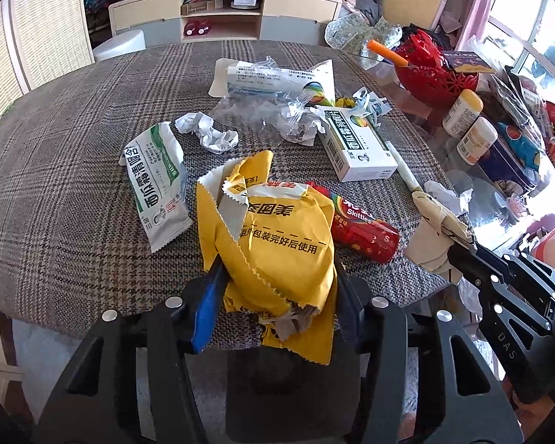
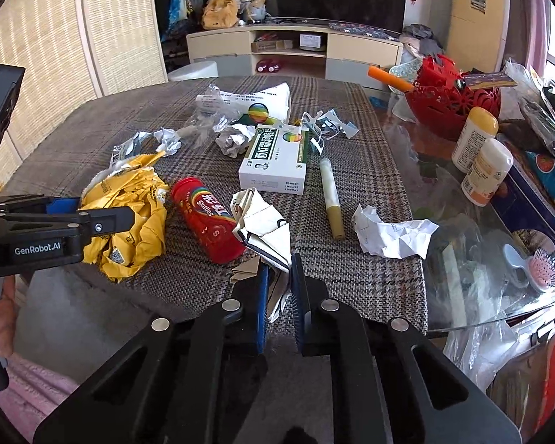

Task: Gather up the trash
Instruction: 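Grasp the yellow crumpled wrapper with the left gripper while the right gripper grasps the folded white paper, then carry both items down to the bin and open both grippers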

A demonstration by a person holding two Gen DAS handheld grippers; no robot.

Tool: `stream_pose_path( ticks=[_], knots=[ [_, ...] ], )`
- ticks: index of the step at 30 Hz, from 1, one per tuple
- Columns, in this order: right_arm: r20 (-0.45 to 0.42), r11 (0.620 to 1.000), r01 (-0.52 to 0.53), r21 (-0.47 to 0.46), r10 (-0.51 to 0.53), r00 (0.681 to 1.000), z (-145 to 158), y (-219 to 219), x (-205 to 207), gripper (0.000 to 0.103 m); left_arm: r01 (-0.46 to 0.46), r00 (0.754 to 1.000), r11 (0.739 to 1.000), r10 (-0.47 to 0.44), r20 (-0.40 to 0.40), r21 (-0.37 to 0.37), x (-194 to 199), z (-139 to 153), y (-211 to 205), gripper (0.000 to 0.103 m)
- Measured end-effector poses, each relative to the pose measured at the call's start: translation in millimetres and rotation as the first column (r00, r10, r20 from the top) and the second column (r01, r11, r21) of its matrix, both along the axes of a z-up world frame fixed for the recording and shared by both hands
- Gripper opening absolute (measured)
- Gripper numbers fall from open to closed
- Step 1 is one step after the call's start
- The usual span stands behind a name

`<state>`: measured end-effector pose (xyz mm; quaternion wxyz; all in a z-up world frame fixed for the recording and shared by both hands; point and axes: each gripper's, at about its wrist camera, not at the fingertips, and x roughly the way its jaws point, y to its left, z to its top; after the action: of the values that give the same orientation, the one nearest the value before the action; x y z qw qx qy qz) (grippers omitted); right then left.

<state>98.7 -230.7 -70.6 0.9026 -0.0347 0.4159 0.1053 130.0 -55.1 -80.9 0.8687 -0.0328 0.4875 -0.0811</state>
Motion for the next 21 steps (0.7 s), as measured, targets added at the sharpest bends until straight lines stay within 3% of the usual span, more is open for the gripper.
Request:
stream_pose_path(
  ticks=[7, 12, 16, 21],
  knots=[
    [-0.013, 1.0, 0.026, -0.015, -0.026, 1.0, -6, -1, -22, 0.013, 0.02, 1.0, 1.0, -0.02, 0.022, 0.008, -27, 2, 12, 0.05],
    [0.005, 1.0, 0.001, -0.005, -0.001, 1.0, 5, 3, -46, 0.013, 0.03, 0.999, 0.999, -0.029, 0.039, -0.03, -62, 10, 21, 0.05],
    [-0.013, 1.0, 0.0, 0.028, 0.001, 1.0, 1, 1, -74, 0.013, 0.038, 0.997, 0.998, -0.034, 0.076, -0.046, -98, 17, 23, 0.05],
    [-0.082, 0.993, 0.007, 0.12, 0.003, 0.997, -26, 2, -109, 0.013, 0.074, 0.994, 0.996, -0.07, 0.082, -0.046, -138, 4, 16, 0.05]
  ],
)
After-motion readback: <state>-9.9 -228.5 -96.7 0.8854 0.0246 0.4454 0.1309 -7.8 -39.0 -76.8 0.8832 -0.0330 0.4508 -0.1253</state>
